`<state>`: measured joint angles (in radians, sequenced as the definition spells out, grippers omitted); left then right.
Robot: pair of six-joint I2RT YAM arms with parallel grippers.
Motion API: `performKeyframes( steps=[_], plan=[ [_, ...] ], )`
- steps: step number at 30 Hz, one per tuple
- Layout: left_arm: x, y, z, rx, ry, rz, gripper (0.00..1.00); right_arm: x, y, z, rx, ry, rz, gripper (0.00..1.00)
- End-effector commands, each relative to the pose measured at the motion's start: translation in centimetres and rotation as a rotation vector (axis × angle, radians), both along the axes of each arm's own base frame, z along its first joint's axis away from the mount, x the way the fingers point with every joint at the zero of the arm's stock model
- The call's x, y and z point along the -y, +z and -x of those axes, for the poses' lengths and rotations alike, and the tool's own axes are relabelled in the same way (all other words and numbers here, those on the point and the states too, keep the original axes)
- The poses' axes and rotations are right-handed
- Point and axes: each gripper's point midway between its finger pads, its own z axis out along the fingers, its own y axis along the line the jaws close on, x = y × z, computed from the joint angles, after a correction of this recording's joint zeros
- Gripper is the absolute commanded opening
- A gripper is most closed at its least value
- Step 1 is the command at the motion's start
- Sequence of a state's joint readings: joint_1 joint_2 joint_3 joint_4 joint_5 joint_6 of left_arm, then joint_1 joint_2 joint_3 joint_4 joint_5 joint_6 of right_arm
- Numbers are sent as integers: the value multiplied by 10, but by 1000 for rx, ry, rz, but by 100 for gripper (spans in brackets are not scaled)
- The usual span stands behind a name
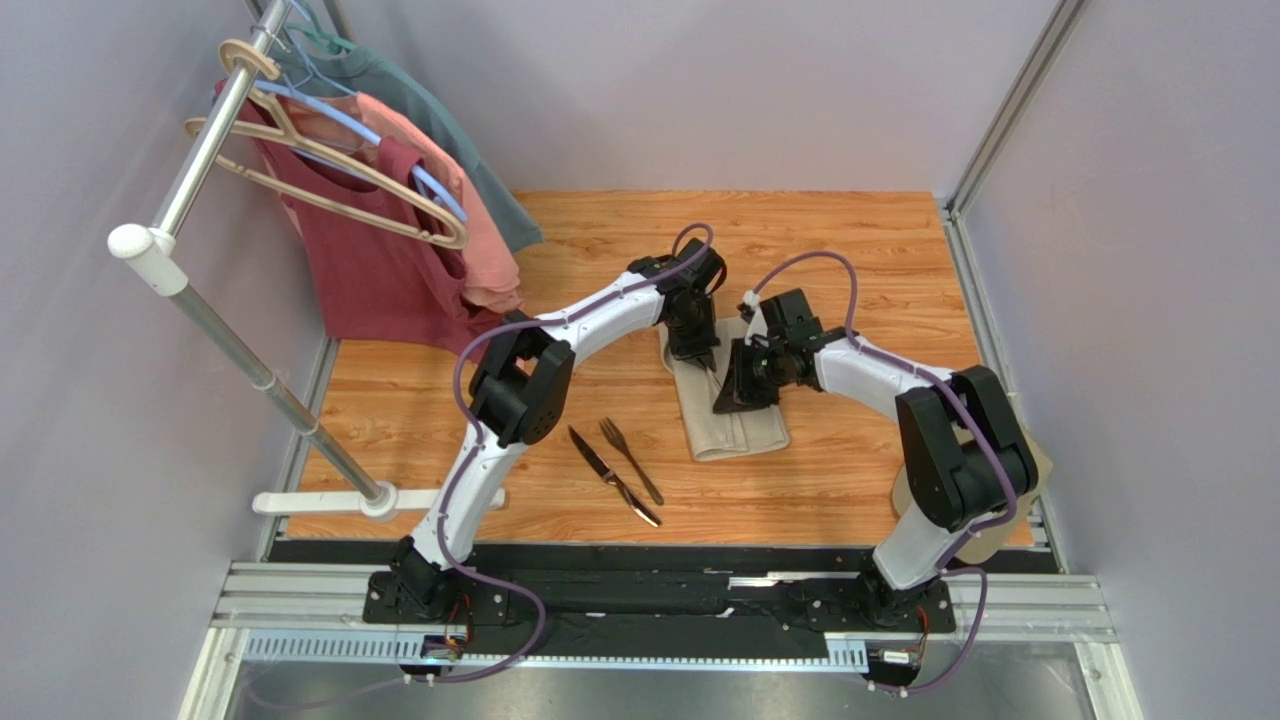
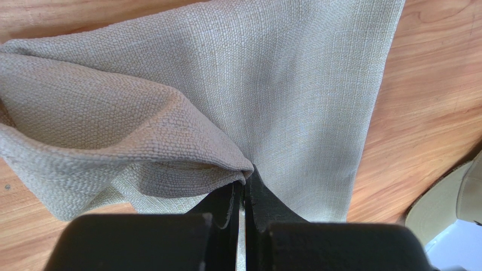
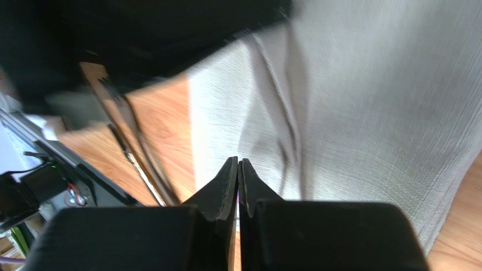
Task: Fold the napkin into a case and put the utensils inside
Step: Fold the lower triangle-folded napkin at the center of the board, then smooth out the 2/3-rectangle-folded napkin at the center of the board.
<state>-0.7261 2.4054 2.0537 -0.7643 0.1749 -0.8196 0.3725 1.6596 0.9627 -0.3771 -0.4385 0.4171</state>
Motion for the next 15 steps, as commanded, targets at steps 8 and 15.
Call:
performKeyframes(
  steps=[8, 15],
  plan=[
    [12, 70, -5, 153, -166, 96, 75, 23, -61, 6, -56, -91, 118, 0],
    [-46, 129, -18, 322, -202, 35, 62, 20, -62, 7, -76, -92, 95, 0]
  ],
)
